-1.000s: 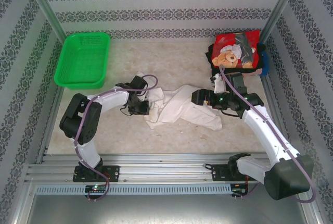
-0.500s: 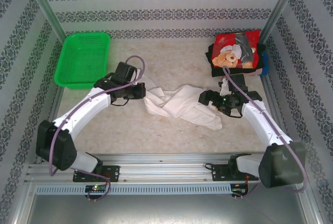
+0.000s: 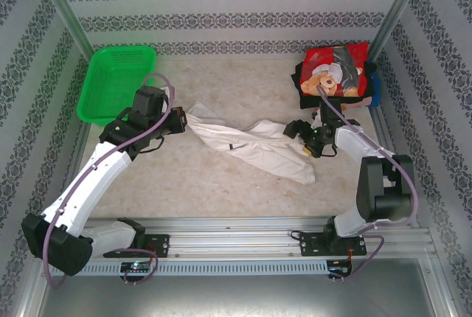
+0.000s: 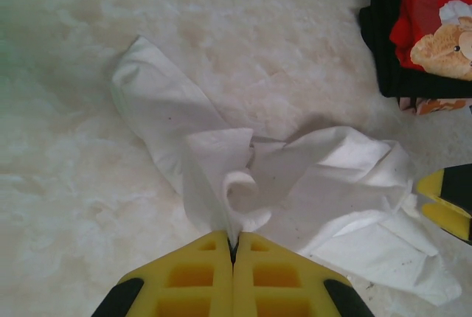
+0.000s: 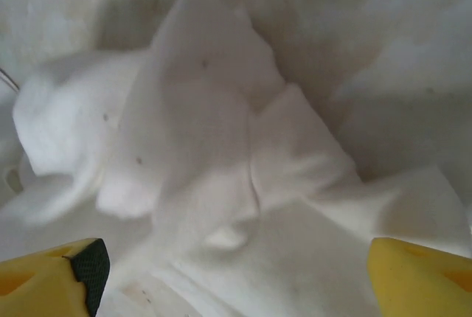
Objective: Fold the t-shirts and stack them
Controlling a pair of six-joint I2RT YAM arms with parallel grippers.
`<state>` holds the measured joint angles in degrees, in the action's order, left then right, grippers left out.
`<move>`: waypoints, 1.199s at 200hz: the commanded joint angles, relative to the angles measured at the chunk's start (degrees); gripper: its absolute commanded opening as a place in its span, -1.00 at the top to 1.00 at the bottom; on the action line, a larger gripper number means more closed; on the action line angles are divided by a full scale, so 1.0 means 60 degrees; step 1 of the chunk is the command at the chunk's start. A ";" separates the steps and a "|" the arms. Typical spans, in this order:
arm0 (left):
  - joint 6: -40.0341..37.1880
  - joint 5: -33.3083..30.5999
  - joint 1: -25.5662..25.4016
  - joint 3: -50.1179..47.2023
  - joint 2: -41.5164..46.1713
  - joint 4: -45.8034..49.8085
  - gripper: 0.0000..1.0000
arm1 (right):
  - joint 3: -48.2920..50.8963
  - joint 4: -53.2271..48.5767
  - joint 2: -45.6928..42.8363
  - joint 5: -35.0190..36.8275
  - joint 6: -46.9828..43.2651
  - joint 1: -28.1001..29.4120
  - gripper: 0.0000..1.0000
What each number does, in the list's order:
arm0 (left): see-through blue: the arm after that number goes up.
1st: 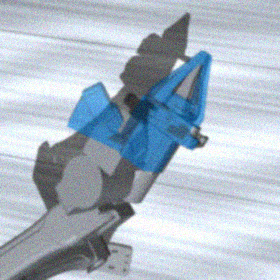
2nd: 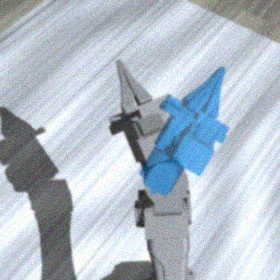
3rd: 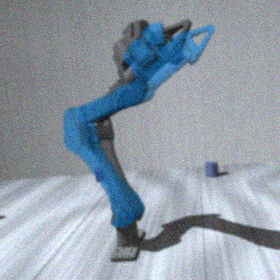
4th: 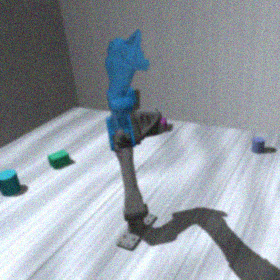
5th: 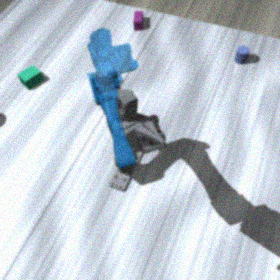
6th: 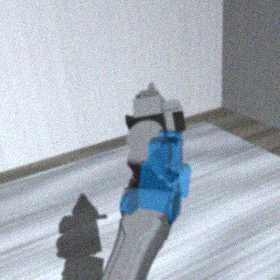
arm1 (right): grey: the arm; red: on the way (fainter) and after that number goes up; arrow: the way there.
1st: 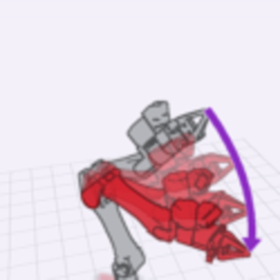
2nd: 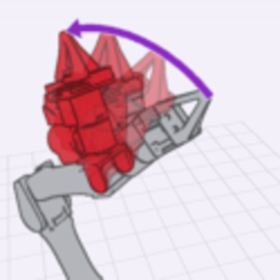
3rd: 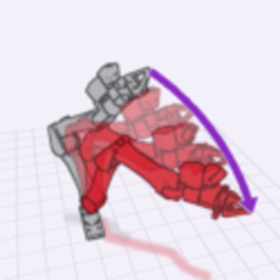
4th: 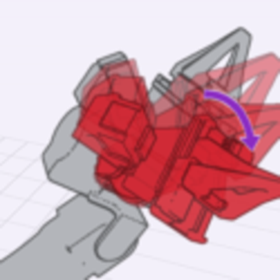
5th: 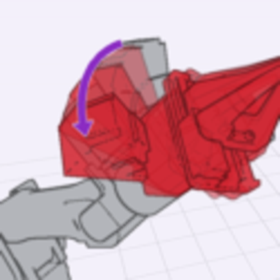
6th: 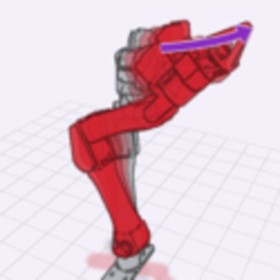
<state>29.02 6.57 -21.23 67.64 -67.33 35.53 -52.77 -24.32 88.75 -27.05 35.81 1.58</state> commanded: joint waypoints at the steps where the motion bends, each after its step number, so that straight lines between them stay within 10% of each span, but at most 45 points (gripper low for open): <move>1: 0.0232 -0.0402 0.0129 -0.0140 0.0257 -0.0172 1.00 | -0.0458 0.0962 0.0462 -0.0403 0.0631 -0.0092 -0.77; 53: 0.0261 -0.0494 0.0215 -0.0089 0.0293 -0.0427 1.00 | -0.1254 0.0945 0.1764 -0.0279 0.0921 -0.0107 -0.34; 108: 0.0215 -0.0359 0.0458 0.0430 -0.0092 -0.1037 1.00 | -0.2660 0.1054 0.2594 -0.0525 0.1253 -0.0070 0.99; 240: -0.1048 -0.0479 0.1493 0.4275 -0.1623 -0.2336 1.00 | -0.9550 -0.2006 0.1030 -0.1365 -0.0869 -0.0206 1.00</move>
<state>25.54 5.08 -14.15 92.99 -79.15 23.55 -110.98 -29.12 98.67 -32.91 34.70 0.58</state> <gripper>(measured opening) 0.050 0.068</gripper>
